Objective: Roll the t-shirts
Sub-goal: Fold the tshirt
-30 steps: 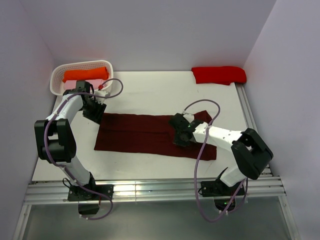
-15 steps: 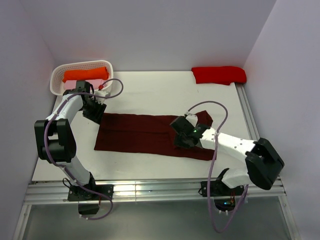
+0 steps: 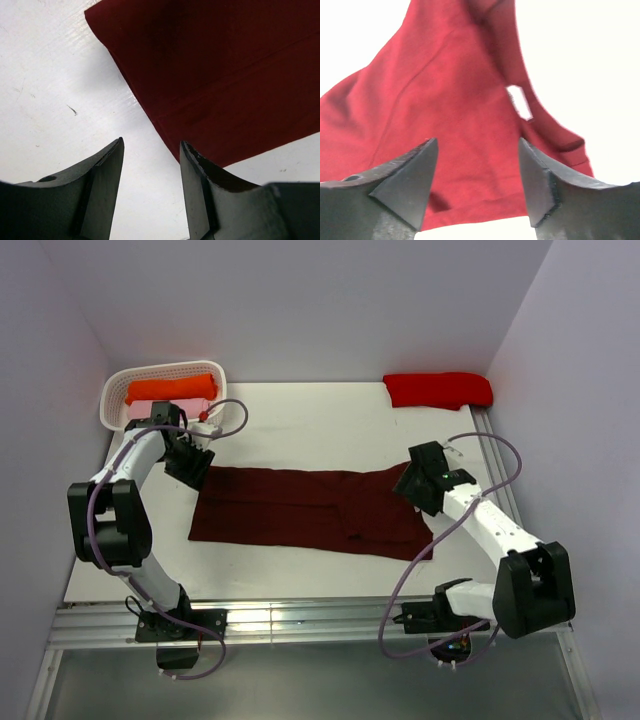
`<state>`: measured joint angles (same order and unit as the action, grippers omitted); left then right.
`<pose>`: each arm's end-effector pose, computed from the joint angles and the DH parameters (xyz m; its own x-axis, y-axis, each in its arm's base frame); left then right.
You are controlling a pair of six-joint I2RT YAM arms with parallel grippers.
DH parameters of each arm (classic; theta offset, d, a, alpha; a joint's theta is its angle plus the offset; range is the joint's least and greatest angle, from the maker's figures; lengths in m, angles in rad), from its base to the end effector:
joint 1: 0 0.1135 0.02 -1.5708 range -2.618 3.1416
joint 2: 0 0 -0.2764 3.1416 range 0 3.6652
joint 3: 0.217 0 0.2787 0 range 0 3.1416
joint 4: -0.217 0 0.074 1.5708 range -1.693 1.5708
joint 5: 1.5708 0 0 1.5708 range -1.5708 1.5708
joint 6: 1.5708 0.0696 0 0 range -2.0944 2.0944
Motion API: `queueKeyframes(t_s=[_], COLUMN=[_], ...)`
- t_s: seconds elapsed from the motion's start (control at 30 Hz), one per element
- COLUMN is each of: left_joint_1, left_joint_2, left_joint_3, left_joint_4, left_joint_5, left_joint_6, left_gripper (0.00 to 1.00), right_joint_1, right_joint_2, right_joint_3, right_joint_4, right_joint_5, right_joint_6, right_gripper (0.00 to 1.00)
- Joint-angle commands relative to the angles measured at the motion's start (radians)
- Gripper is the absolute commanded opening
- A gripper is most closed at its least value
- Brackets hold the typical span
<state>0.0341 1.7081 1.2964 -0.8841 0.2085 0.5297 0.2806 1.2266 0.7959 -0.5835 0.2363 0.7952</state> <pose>0.3701 -0.0018 0.1966 -0.8185 0.4667 -0.3350 0.5057 0.8620 -0.0347 0.2677 0.0602 0.1943 -0.6786 0.5269 -0.5118 0.4772 0.8459 0.2380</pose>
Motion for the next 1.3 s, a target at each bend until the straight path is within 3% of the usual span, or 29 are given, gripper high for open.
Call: queueKeyframes(t_s=[0.0, 0.1, 0.5, 0.6, 0.73, 0.8, 0.83, 1.03, 1.13, 1.27], left_joint_1=[0.001, 0.003, 0.003, 0.003, 0.003, 0.003, 0.001, 0.004, 0.006, 0.007], left_joint_2=[-0.068, -0.076, -0.08, -0.093, -0.114, -0.125, -0.128, -0.14, -0.146, -0.157], left_joint_3=[0.014, 0.015, 0.017, 0.006, -0.02, -0.034, -0.039, -0.063, -0.066, -0.068], left_joint_4=[-0.027, -0.035, -0.046, -0.044, -0.03, -0.023, -0.019, -0.012, -0.016, -0.021], left_joint_5=[0.049, 0.074, 0.137, 0.15, 0.16, 0.166, 0.164, 0.177, 0.184, 0.192], left_joint_6=[0.033, 0.046, 0.079, 0.084, 0.082, 0.084, 0.082, 0.089, 0.09, 0.089], left_gripper=[0.54, 0.55, 0.54, 0.53, 0.53, 0.52, 0.52, 0.52, 0.51, 0.51], right_joint_1=[-0.066, -0.13, -0.141, -0.139, -0.139, -0.138, -0.136, -0.138, -0.139, -0.15], right_joint_2=[0.025, 0.049, 0.238, 0.244, 0.263, 0.272, 0.281, 0.315, 0.355, 0.404], right_joint_3=[-0.018, -0.031, 0.032, 0.013, -0.017, -0.029, -0.038, -0.023, 0.021, 0.1], right_joint_4=[0.023, 0.048, 0.007, 0.011, 0.034, 0.048, 0.051, 0.036, -0.002, -0.061], right_joint_5=[-0.037, -0.086, -0.046, -0.041, -0.068, -0.074, -0.08, -0.071, -0.048, -0.006], right_joint_6=[-0.088, -0.149, -0.18, -0.163, -0.146, -0.136, -0.134, -0.122, -0.126, -0.143], right_gripper=[0.75, 0.84, 0.87, 0.81, 0.51, 0.42, 0.32, 0.07, 0.0, 0.0])
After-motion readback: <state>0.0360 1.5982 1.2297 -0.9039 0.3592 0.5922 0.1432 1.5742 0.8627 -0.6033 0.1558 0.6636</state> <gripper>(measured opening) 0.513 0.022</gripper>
